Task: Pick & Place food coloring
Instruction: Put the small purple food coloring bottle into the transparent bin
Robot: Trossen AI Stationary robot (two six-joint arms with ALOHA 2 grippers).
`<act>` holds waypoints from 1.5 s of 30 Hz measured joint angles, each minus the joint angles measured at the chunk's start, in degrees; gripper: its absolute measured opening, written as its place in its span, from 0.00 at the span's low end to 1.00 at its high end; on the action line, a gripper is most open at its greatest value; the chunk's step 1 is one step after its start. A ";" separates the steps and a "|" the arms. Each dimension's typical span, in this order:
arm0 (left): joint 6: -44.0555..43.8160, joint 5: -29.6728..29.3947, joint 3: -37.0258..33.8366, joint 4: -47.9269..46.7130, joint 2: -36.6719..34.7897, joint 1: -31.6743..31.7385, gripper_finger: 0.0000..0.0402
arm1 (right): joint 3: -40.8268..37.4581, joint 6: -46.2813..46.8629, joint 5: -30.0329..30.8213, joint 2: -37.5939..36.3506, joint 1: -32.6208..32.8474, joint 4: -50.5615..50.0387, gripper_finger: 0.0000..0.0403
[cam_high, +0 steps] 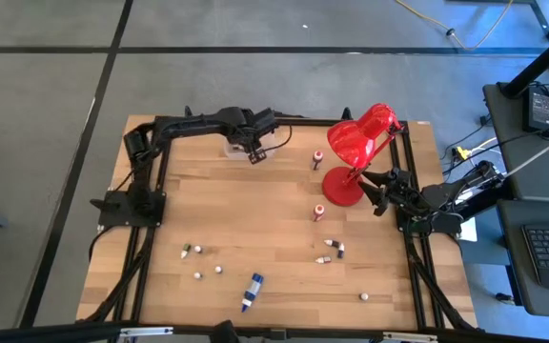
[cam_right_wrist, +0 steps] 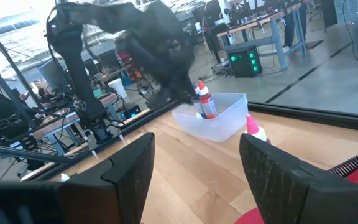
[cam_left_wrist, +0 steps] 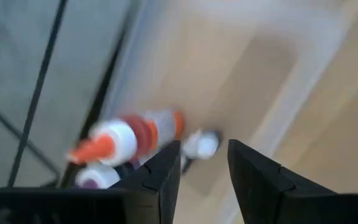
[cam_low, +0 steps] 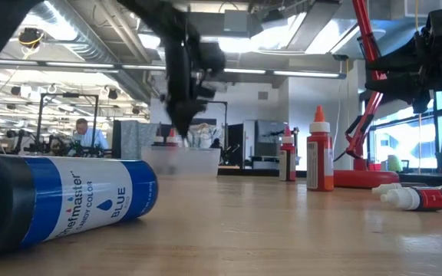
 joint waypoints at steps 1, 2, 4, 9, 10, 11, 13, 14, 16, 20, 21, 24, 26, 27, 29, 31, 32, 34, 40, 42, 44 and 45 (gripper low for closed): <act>-0.09 0.23 0.81 -0.20 -1.17 -0.69 0.32 | 0.00 -0.02 0.00 0.00 0.01 0.00 0.59; -0.08 0.62 1.74 -0.23 -2.42 -1.49 0.32 | 0.00 -0.01 -0.01 0.00 0.00 0.00 0.59; -0.08 2.25 3.37 0.41 -5.28 -3.15 0.32 | 0.00 0.01 -0.01 0.00 0.00 0.00 0.59; -0.12 10.97 4.59 3.19 -13.70 -8.57 0.32 | 0.00 -0.08 -0.02 0.00 0.00 0.00 0.59; -0.12 14.01 4.59 3.33 -15.27 -9.85 0.32 | 0.00 -0.07 0.00 0.00 0.00 0.00 0.59; -0.26 16.82 4.59 3.37 -16.83 -11.26 0.32 | 0.00 -0.16 -0.01 0.00 0.00 0.00 0.59; -2.21 21.76 4.59 3.43 -19.32 -14.22 0.32 | 0.02 -0.20 -0.01 0.00 0.00 0.00 0.59; -3.55 23.58 4.59 3.39 -20.31 -15.80 0.32 | 0.01 -0.22 -0.02 0.00 0.01 0.00 0.59; -6.04 25.95 4.59 3.32 -21.81 -19.30 0.32 | 0.00 -0.20 0.00 0.00 0.00 0.00 0.59; -12.06 26.22 4.59 3.22 -23.35 -26.77 0.32 | 0.01 -0.27 -0.02 0.00 0.00 0.00 0.59; -13.37 25.97 4.59 3.16 -23.39 -28.61 0.31 | 0.01 -0.28 -0.02 0.00 0.01 0.00 0.59; -17.62 25.15 4.57 3.19 -23.40 -33.27 0.31 | 0.00 -0.38 -0.02 0.00 0.00 0.00 0.59; -19.69 23.87 4.57 3.22 -23.29 -35.83 0.31 | 0.00 -0.31 -0.02 0.00 0.00 0.00 0.59; -20.71 22.79 4.57 3.31 -23.07 -36.99 0.31 | 0.02 -0.16 -0.02 0.00 0.00 0.00 0.59; -22.31 19.92 4.48 3.22 -22.79 -39.26 0.32 | 0.02 -0.37 -0.02 0.00 0.00 0.00 0.59; -23.56 17.75 4.49 3.34 -22.50 -41.13 0.32 | 0.02 -0.42 -0.02 0.00 0.00 0.00 0.59; -24.81 16.88 4.52 3.39 -22.35 -41.95 0.31 | 0.00 -0.18 -0.02 0.00 0.00 0.00 0.59; -27.23 15.79 4.48 3.15 -21.99 -43.82 0.31 | 0.01 -0.16 -0.04 0.00 0.01 0.00 0.59; -30.02 15.56 4.50 3.68 -20.76 -47.36 0.32 | 0.01 -0.24 -0.06 0.00 0.01 0.02 0.59; -30.00 15.43 4.48 3.68 -20.37 -48.20 0.31 | 0.00 -0.38 -0.06 0.00 0.02 0.03 0.59; -30.00 15.40 4.49 3.87 -20.12 -48.84 0.31 | 0.00 -0.24 -0.06 0.00 0.00 0.04 0.59; -30.00 15.40 4.50 4.15 -20.00 -48.88 0.31 | 0.01 -0.18 -0.07 0.00 0.00 0.08 0.59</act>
